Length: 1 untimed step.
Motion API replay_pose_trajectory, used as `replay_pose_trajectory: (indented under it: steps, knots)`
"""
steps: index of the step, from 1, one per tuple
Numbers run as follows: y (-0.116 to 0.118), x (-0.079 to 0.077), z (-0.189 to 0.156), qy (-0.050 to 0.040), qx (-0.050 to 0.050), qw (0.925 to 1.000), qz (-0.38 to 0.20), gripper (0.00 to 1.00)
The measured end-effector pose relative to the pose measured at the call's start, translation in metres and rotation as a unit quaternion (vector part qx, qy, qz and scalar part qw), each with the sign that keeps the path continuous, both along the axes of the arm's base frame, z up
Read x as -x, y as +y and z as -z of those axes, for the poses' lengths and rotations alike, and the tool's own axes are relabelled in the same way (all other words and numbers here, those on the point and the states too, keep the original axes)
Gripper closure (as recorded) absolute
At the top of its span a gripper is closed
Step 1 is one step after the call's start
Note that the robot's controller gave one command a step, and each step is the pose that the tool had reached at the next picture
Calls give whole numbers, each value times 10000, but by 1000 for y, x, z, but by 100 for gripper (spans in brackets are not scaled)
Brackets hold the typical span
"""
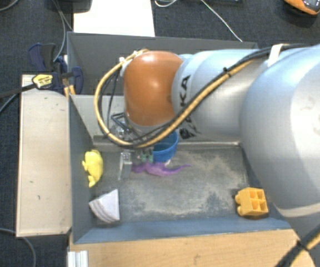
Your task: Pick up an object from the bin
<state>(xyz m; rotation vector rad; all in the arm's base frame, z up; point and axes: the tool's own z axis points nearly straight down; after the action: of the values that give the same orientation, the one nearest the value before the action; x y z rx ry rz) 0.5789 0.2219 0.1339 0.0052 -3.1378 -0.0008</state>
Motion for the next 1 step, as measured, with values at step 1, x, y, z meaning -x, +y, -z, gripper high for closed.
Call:
replay_pose_trajectory:
  steps: [1]
  knots:
    - [-1, -1, -5, -30, -6, 10000, 21, 0]
